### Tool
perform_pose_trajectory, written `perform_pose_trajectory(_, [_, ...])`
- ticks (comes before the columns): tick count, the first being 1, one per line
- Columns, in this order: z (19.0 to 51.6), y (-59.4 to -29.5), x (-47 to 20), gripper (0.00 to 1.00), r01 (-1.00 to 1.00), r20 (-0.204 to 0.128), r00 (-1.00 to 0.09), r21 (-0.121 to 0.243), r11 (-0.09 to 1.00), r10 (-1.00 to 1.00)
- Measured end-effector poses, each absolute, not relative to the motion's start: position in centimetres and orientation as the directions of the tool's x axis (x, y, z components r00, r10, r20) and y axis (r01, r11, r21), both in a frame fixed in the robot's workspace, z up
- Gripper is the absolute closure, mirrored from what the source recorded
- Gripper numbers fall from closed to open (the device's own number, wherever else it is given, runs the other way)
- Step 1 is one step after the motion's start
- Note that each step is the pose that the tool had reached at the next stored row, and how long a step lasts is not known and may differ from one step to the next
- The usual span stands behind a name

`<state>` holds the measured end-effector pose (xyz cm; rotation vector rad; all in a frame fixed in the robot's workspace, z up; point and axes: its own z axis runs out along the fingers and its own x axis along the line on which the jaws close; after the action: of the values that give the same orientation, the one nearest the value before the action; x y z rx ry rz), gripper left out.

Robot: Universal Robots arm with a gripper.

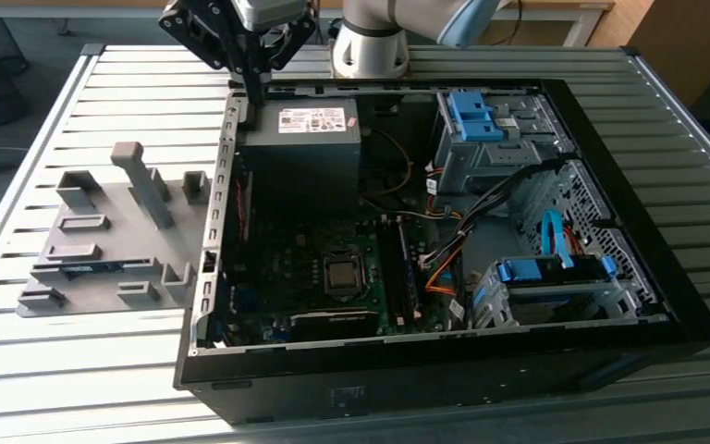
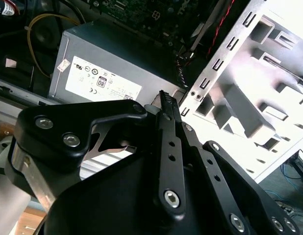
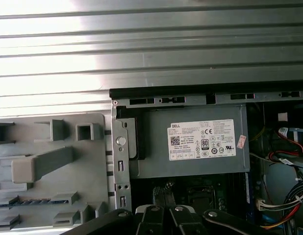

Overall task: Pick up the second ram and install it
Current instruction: 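Reach for the second ram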

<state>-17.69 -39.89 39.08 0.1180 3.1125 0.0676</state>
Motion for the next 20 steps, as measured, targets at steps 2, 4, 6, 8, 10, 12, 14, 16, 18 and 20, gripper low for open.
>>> perform_pose_trajectory(2, [39.1,-39.9,-17.8,0.89,0.075,-0.024,-0.997,0.044,0.996,0.076])
perform_pose_trajectory(4, [39.1,-39.9,-17.9,0.89,0.075,-0.024,-0.997,0.044,0.996,0.076])
perform_pose_trajectory(6, [39.1,-39.9,-18.0,0.89,0.075,-0.024,-0.997,0.044,0.996,0.076])
perform_pose_trajectory(8, [39.1,-39.9,-18.1,0.89,0.075,-0.024,-0.997,0.044,0.996,0.076])
perform_pose_trajectory(10, [39.1,-39.9,-18.2,0.89,0.075,-0.024,-0.997,0.044,0.996,0.076])
perform_pose_trajectory(12, [39.0,-39.9,-18.3,0.89,0.075,-0.024,-0.997,0.044,0.996,0.076])
perform_pose_trajectory(14, [39.0,-39.9,-18.5,0.89,0.075,-0.024,-0.997,0.044,0.996,0.076])
perform_pose_trajectory(16, [39.0,-39.9,-18.6,0.89,0.075,-0.024,-0.997,0.044,0.996,0.076])
perform_pose_trajectory(18, [39.0,-39.9,-18.7,0.89,0.075,-0.024,-0.997,0.044,0.996,0.076])
perform_pose_trajectory(20, [39.0,-39.9,-18.8,0.89,0.075,-0.024,-0.997,0.044,0.996,0.076])
